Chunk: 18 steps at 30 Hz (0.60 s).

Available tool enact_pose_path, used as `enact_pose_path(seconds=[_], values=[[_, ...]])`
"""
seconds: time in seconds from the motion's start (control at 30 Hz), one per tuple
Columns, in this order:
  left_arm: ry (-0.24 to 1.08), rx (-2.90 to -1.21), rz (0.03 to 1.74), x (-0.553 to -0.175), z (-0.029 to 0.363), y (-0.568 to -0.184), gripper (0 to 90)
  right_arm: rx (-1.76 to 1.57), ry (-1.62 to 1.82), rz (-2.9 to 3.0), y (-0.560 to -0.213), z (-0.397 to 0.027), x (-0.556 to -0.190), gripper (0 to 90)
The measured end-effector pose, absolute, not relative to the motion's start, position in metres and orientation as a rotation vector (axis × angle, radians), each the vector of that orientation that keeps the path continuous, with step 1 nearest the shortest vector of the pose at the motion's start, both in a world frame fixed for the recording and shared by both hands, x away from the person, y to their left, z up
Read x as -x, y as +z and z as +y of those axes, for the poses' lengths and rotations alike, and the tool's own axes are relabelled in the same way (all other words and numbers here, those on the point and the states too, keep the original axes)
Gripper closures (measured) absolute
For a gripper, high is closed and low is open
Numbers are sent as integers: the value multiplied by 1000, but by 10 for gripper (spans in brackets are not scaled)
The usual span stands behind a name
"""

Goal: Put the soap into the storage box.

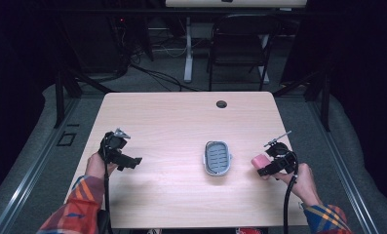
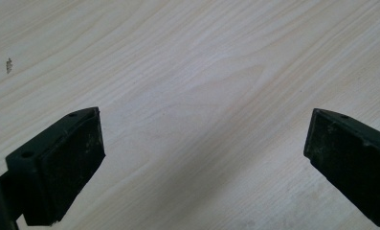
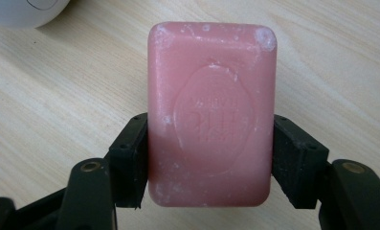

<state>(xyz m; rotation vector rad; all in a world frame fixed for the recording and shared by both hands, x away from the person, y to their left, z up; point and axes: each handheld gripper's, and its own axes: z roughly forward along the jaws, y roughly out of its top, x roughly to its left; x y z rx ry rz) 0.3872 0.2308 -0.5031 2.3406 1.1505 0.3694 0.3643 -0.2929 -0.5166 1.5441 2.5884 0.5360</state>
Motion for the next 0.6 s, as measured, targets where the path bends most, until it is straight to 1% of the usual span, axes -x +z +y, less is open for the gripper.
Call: enact_pose_path(seconds=[0.37,0.6], values=[[366,-2336,1156,-388,232,-503,0,-1465,434,2635,-512,-281,-377,375],[353,-2330,1150,-388,232,-504,0,-1458,452,2644,-507,-275,-381,375]])
